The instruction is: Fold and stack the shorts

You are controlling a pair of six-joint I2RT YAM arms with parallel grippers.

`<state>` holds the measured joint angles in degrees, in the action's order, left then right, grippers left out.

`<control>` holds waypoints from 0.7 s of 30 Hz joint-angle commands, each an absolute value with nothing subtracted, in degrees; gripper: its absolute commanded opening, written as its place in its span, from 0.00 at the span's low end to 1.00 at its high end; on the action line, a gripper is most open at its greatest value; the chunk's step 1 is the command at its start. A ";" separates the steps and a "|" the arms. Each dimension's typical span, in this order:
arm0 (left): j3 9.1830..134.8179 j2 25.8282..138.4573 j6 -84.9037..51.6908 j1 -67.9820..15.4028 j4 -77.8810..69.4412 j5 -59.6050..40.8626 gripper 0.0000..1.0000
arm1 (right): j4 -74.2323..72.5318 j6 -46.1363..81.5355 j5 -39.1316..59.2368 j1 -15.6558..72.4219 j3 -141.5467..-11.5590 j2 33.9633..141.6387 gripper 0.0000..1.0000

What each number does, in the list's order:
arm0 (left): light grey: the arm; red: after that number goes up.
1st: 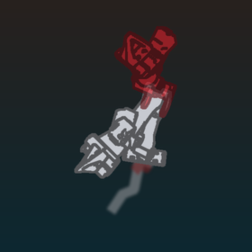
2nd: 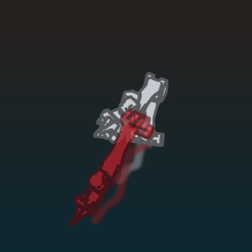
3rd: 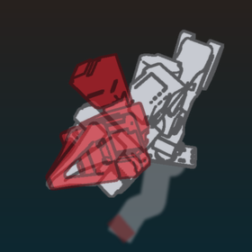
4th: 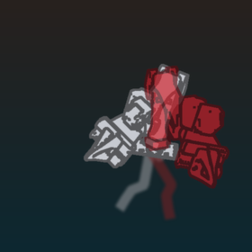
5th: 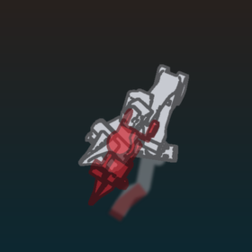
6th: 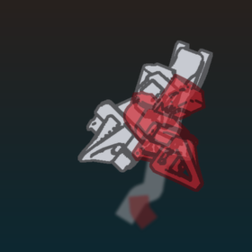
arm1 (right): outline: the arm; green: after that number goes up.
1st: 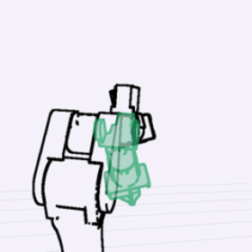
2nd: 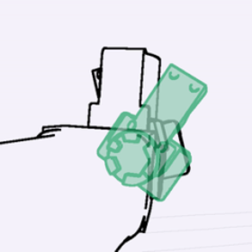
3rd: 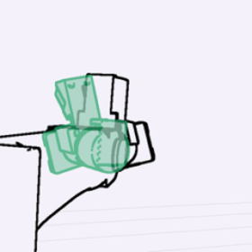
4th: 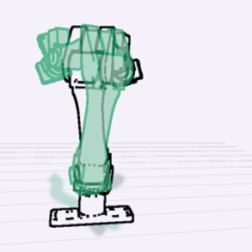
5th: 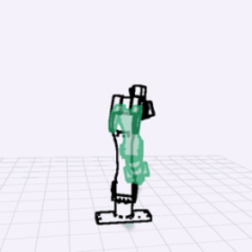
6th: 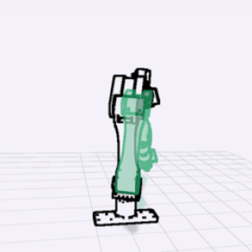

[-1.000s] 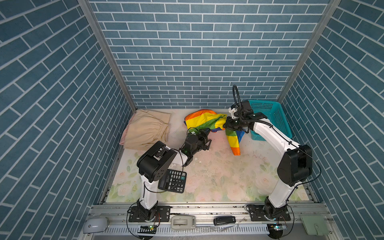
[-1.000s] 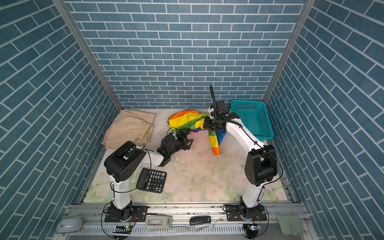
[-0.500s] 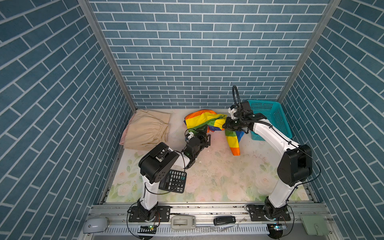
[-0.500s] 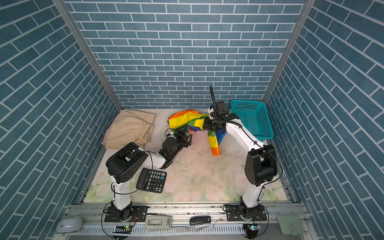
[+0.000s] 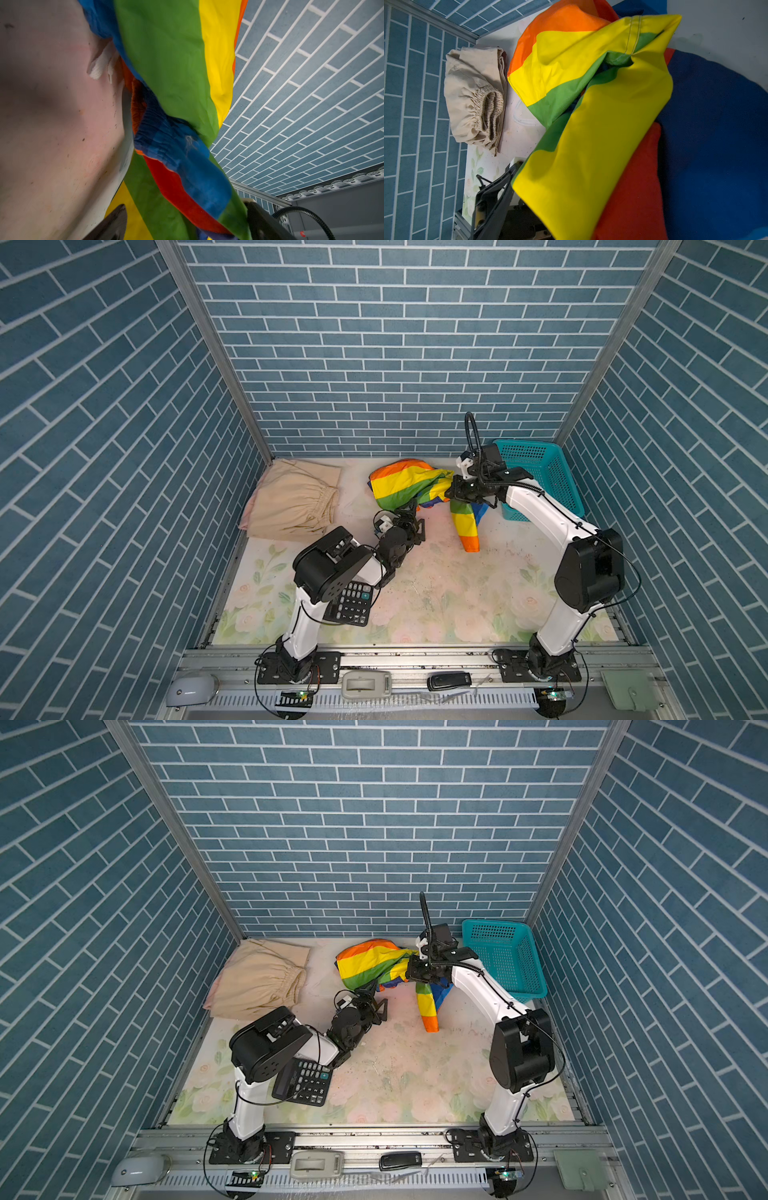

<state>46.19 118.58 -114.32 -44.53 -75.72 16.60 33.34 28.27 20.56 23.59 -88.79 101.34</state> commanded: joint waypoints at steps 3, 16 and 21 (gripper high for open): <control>50.50 121.64 -114.52 -43.71 -77.70 18.81 0.88 | 32.08 28.17 21.32 23.38 -87.04 98.22 0.00; 52.90 123.88 -111.08 -40.60 -78.00 16.69 0.38 | 31.57 27.01 20.98 23.31 -85.87 96.86 0.00; 51.14 120.77 -106.12 -37.92 -76.86 10.54 0.08 | 32.48 25.78 20.39 22.38 -86.39 96.59 0.00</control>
